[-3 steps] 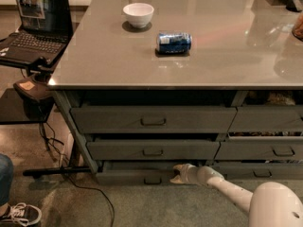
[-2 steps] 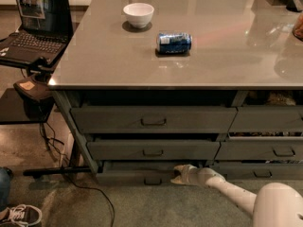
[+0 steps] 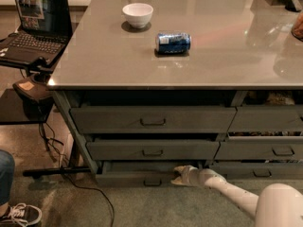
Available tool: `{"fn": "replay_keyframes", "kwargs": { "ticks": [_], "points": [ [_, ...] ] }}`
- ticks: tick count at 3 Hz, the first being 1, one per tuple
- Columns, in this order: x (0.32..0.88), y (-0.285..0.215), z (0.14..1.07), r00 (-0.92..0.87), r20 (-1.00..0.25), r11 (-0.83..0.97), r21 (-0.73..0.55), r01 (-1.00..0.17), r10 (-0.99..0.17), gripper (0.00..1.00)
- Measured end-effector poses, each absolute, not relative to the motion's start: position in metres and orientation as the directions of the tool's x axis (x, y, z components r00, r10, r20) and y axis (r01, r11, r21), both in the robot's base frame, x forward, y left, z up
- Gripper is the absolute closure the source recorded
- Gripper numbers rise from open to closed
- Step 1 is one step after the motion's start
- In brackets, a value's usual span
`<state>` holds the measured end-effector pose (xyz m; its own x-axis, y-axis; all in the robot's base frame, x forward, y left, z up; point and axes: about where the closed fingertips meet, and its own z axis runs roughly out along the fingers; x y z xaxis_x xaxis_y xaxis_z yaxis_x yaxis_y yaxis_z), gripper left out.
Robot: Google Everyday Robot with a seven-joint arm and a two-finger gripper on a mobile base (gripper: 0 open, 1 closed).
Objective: Open bottom drawer
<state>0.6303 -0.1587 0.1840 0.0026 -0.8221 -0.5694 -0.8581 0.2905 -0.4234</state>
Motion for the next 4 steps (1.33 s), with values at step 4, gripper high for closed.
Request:
{"fn": "replay_keyframes", "kwargs": {
  "ticks": [4],
  "points": [
    [0.6141, -0.1594, 0.1891, 0.036, -0.558, 0.251, -0.427, -0.869, -0.829, 1.0]
  ]
}}
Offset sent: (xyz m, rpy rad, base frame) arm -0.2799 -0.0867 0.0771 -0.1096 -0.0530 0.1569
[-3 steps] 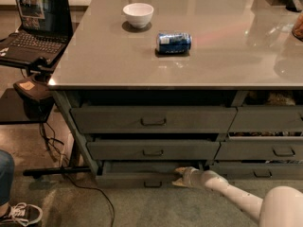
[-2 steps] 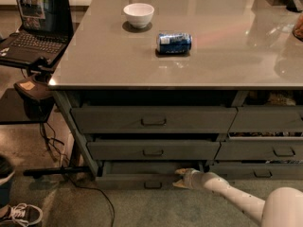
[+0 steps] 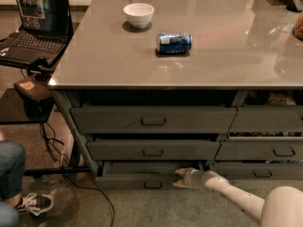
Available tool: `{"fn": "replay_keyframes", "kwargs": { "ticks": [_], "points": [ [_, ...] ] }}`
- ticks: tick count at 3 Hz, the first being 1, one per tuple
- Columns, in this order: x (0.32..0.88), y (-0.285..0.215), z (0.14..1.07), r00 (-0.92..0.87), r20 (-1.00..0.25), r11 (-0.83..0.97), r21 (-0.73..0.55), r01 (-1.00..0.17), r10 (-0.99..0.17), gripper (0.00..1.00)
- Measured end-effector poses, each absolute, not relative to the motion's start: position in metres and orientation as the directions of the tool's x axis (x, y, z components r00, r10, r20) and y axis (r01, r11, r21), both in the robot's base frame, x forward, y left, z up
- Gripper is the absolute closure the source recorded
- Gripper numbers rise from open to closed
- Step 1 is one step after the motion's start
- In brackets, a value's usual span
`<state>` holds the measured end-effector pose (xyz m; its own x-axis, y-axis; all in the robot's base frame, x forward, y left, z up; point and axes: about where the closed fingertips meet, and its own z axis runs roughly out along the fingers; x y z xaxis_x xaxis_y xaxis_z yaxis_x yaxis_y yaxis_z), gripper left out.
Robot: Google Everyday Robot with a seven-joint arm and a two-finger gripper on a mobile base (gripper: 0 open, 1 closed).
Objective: Open bottom drawer
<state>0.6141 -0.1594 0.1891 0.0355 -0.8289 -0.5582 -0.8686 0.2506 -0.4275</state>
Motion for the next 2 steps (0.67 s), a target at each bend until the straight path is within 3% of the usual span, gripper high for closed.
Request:
{"fn": "replay_keyframes", "kwargs": {
  "ticks": [2],
  "points": [
    [0.5939, -0.1589, 0.1946, 0.089, -0.552, 0.191, -0.429, -0.883, -0.829, 1.0]
  ]
}}
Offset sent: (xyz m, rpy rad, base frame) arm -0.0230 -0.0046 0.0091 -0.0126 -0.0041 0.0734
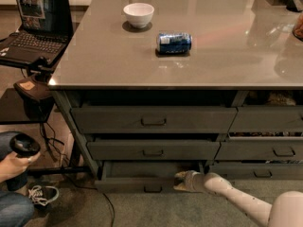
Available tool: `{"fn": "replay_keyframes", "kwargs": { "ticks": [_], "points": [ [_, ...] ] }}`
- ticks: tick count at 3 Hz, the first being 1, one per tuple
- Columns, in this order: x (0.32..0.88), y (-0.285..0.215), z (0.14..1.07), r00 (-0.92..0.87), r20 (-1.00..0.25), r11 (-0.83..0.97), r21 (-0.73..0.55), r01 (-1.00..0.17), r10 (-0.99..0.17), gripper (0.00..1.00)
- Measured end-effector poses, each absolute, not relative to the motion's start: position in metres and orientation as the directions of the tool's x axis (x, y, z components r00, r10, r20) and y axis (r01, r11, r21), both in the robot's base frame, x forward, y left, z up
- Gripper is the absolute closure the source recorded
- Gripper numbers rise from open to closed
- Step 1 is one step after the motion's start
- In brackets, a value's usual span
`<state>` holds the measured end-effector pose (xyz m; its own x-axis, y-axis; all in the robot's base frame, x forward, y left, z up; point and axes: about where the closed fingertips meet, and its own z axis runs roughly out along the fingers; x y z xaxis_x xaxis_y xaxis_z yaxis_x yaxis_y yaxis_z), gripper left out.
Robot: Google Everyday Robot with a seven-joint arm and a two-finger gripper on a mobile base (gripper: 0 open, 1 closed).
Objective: Open bottom drawer
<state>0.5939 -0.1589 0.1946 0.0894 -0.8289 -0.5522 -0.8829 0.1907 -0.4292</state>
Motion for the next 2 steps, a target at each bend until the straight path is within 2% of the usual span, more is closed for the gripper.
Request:
{"fn": "replay_keyframes", "kwargs": {
  "ticks": [2],
  "points": [
    [0.5854, -0.1577, 0.1942, 0.101, -0.55, 0.181, -0.435, -0.882, -0.829, 1.0]
  ]
}}
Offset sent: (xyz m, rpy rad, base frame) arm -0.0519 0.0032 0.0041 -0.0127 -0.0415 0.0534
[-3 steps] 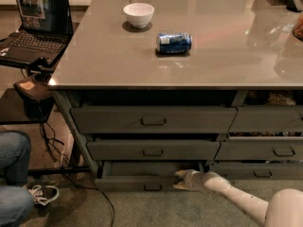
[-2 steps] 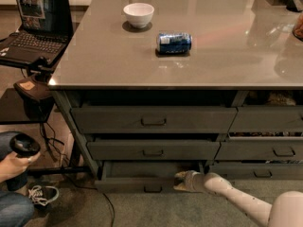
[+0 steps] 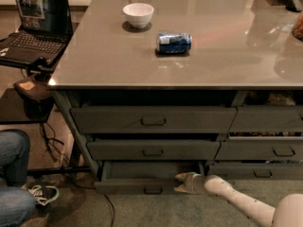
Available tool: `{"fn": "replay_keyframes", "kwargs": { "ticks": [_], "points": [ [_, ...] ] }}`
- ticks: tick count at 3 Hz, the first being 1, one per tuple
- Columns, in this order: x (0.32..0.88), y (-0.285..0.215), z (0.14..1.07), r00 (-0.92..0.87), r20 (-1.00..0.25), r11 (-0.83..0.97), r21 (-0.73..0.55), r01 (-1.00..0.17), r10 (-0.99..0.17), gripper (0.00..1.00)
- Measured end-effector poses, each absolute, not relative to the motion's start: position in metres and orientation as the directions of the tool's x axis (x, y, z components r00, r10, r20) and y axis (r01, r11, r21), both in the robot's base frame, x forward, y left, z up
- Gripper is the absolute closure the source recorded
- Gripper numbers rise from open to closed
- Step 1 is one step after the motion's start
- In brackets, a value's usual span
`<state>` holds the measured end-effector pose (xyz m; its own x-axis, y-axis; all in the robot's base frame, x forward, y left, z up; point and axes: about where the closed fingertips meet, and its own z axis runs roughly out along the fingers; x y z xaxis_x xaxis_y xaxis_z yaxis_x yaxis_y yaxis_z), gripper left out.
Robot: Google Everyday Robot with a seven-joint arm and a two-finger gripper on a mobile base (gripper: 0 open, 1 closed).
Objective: Open bottom drawer
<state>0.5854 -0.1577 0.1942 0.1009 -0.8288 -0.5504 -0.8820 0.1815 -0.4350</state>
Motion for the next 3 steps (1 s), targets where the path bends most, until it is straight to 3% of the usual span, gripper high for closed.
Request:
{"fn": "replay_keyframes", "kwargs": {
  "ticks": [3],
  "points": [
    [0.536, -0.162, 0.199, 0.107, -0.552, 0.189, -0.452, -0.872, -0.827, 1.0]
  ]
}}
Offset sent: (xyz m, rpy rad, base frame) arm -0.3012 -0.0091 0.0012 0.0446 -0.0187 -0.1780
